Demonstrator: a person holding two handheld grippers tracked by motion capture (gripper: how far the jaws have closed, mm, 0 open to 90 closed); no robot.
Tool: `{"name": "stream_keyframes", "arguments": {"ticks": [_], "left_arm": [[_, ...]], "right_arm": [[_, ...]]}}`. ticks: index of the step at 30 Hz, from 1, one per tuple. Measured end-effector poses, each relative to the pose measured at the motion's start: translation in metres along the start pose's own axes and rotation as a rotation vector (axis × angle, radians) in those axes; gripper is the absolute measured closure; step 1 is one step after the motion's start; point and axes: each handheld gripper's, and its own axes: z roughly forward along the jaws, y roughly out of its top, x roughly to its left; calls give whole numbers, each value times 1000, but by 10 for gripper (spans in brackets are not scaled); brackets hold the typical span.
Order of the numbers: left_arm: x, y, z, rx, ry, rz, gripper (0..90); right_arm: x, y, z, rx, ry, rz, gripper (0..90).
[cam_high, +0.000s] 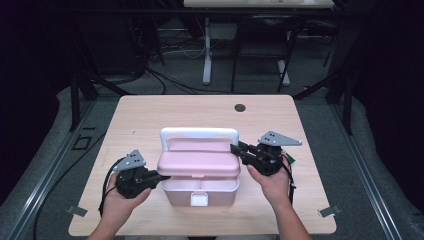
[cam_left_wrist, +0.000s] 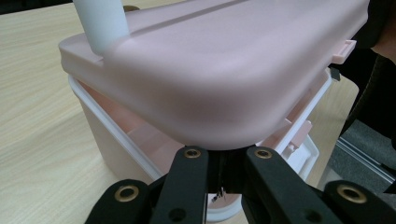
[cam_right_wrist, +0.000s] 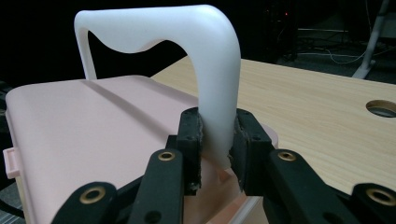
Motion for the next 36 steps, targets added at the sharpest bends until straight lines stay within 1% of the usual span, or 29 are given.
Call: {"name": "stream_keyframes", "arguments": {"ticks": [4,6,7,9,10,12,16,18,20,21,22,23,28,30,31,32,33,34,36], "left_arm": [[0,0,0,4,3,1,893],[0,0,0,2,2,-4,893],[0,0,0,2,3,-1,892],[0,0,0,2,4,0,892],[0,1,0,2,3,1,892],[1,3,-1,0,3,0,892],[1,7,-2,-8,2,4,891],[1,9,-2,-14,2,0,889],[1,11,-3,-14,0,2,887],[1,12,-4,-17,-1,2,886],[1,12,-4,-17,-1,2,886],[2,15,-4,-22,-1,-1,885],[4,23,-6,-25,-1,2,884],[4,24,-6,-24,-2,2,882],[5,27,-6,-25,-2,4,880],[5,27,-6,-25,-2,4,880],[5,29,-7,-26,2,7,880],[5,29,-7,-26,2,7,880],[6,33,-7,-32,4,4,880]], "right_arm": [[-1,0,1,-5,4,9,731],[-1,-1,0,-6,4,6,696],[-1,0,-2,-1,0,4,683],[-1,0,-3,-6,-9,2,684],[-2,0,-7,-4,-14,2,685],[-4,0,-11,-23,-18,5,687],[-7,-3,-25,-32,-37,17,702],[-8,-5,-31,-42,-48,19,722],[-8,-7,-34,-41,-52,18,728],[-8,-10,-39,-40,-64,14,760],[-8,-10,-39,-40,-64,14,760],[-6,-15,-41,-38,-66,9,799],[1,-27,-40,-5,-66,-10,846],[2,-30,-38,-7,-63,-12,857],[3,-34,-36,3,-59,-19,879],[3,-36,-35,6,-54,-14,892],[4,-39,-34,11,-45,-15,895],[4,-39,-34,11,-45,-15,895],[9,-43,-29,22,-28,-25,897]]}}
